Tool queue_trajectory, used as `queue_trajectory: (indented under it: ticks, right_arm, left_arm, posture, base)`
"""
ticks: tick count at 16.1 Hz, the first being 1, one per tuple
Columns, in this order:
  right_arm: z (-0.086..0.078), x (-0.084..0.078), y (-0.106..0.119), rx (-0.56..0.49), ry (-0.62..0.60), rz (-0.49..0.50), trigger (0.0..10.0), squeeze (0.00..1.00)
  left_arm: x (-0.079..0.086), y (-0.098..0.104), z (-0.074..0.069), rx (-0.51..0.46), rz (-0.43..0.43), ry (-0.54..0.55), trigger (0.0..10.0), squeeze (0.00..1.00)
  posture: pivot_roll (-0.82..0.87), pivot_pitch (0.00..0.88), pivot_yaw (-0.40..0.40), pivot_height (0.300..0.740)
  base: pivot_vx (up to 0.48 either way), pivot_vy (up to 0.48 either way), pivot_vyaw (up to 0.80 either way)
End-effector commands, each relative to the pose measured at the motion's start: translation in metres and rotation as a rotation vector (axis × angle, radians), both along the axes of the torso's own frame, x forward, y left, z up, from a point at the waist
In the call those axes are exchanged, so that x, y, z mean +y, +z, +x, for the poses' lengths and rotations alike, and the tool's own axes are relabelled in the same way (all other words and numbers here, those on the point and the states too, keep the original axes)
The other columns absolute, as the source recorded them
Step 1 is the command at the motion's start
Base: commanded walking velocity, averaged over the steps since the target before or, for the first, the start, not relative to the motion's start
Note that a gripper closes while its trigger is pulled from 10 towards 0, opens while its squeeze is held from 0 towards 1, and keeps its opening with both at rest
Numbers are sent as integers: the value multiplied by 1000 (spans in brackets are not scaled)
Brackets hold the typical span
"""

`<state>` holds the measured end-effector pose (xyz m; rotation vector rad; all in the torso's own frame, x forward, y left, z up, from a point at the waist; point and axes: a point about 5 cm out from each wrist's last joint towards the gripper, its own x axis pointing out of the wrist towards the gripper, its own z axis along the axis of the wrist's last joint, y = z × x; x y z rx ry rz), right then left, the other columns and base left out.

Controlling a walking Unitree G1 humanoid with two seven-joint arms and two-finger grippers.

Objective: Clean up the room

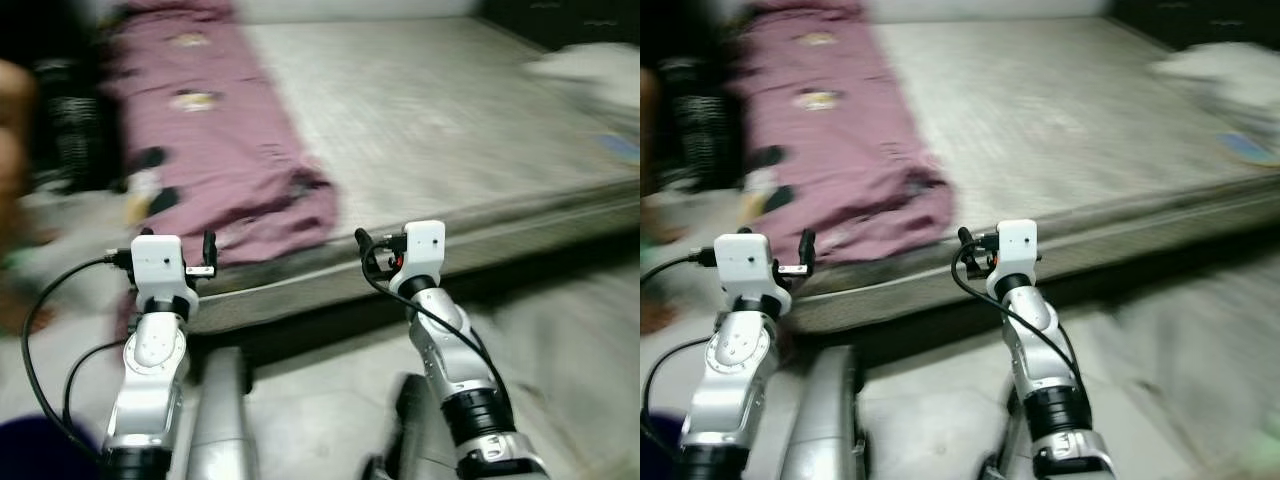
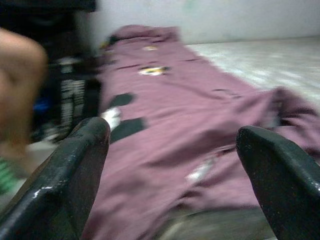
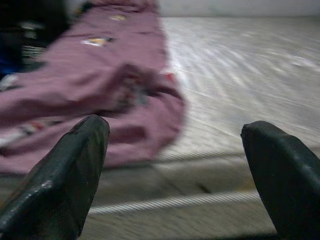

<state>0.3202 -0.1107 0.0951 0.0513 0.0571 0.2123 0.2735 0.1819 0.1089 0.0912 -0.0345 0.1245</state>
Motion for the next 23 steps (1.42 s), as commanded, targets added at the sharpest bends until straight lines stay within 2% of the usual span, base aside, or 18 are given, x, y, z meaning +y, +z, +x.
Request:
queue_trajectory:
  ticks: [1, 4, 11, 14, 20, 21, 22, 23]
  right_arm:
    - [2, 2, 3, -3, 10, -5, 10000, 0]
    - [2, 3, 3, -1, 13, -3, 10000, 0]
    - [2, 2, 1, 11, 4, 4, 10000, 0]
    - [2, 2, 1, 13, 0, 6, 10000, 0]
    - [-1, 3, 0, 15, 3, 14, 10000, 0]
    - [-5, 3, -1, -5, 16, 3, 10000, 0]
    - [-6, 0, -3, -6, 9, -12, 10000, 0]
    - [-3, -12, -9, 30, -39, -14, 10000, 0]
  left_arm:
    - [-3, 3, 2, -10, 5, -24, 10000, 0]
    - [-3, 3, 2, -6, 3, -28, 10000, 0]
    - [-5, 1, 4, 10, -1, -42, 10000, 0]
    - [-9, 1, 4, 12, 3, -73, 10000, 0]
    - [-6, -1, 3, 32, 2, -53, 10000, 0]
    - [-4, -1, 2, 43, 6, -48, 10000, 0]
    - [-5, -1, 2, 45, 7, -48, 10000, 0]
    - [-6, -1, 2, 48, 10, -58, 10000, 0]
  posture:
    - [65, 0, -47, 520]
    - [65, 0, -44, 520]
    - [64, 0, -43, 520]
    - [65, 0, -43, 520]
    - [65, 0, -37, 520]
    - [65, 0, -19, 505]
    - [69, 0, -19, 500]
    - [75, 0, -22, 490]
  base:
    - [371, 0, 575]
    - [371, 0, 717]
    - [352, 0, 0]
    - [0, 0, 0]
    - [0, 0, 0]
    - [0, 0, 0]
    - [0, 0, 0]
    - [0, 0, 0]
